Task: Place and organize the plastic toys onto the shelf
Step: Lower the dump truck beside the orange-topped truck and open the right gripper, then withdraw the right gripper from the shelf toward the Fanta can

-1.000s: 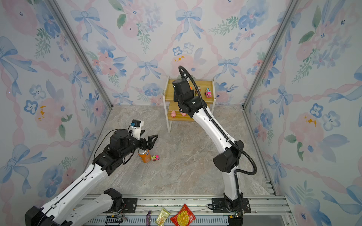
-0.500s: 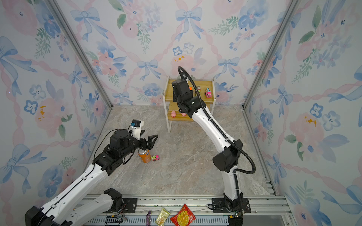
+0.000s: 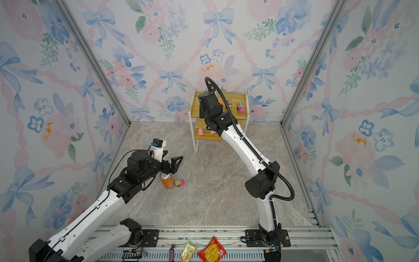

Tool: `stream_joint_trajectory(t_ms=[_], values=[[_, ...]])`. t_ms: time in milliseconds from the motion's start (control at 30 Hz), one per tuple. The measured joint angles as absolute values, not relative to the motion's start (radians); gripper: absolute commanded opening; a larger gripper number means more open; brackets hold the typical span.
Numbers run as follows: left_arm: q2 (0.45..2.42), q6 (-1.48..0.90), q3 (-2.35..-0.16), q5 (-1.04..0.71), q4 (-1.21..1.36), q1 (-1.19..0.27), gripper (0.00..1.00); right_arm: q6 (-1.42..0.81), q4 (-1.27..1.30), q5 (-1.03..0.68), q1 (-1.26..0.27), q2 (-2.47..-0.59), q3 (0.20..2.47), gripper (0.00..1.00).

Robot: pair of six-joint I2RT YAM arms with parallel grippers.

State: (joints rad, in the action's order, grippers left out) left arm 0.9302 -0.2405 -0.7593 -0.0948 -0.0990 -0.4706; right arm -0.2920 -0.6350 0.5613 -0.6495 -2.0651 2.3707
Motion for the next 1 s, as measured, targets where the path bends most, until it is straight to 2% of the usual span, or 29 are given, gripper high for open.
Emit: stream_joint_trajectory(t_ms=[300,467,667,1000], values=[[0.93,-0.241,-0.759,-0.094,-0.099,-0.471,0.98,-0.242,-0.601,0.562,-0.656,-2.061,2.38,0.54],[0.93,-0.241,-0.759,-0.088,-0.099,-0.471,0.98,-0.204,-0.556,0.562,-0.673,-1.996,2.32,0.6],[0.93,-0.241,-0.759,-0.075,-0.099,-0.471,0.98,-0.175,-0.45,0.562,-0.718,-1.781,2.083,0.68],[0.94,-0.248,-0.759,-0.004,-0.099,-0.469,0.98,-0.155,-0.284,0.494,-0.79,-1.369,1.469,0.81]])
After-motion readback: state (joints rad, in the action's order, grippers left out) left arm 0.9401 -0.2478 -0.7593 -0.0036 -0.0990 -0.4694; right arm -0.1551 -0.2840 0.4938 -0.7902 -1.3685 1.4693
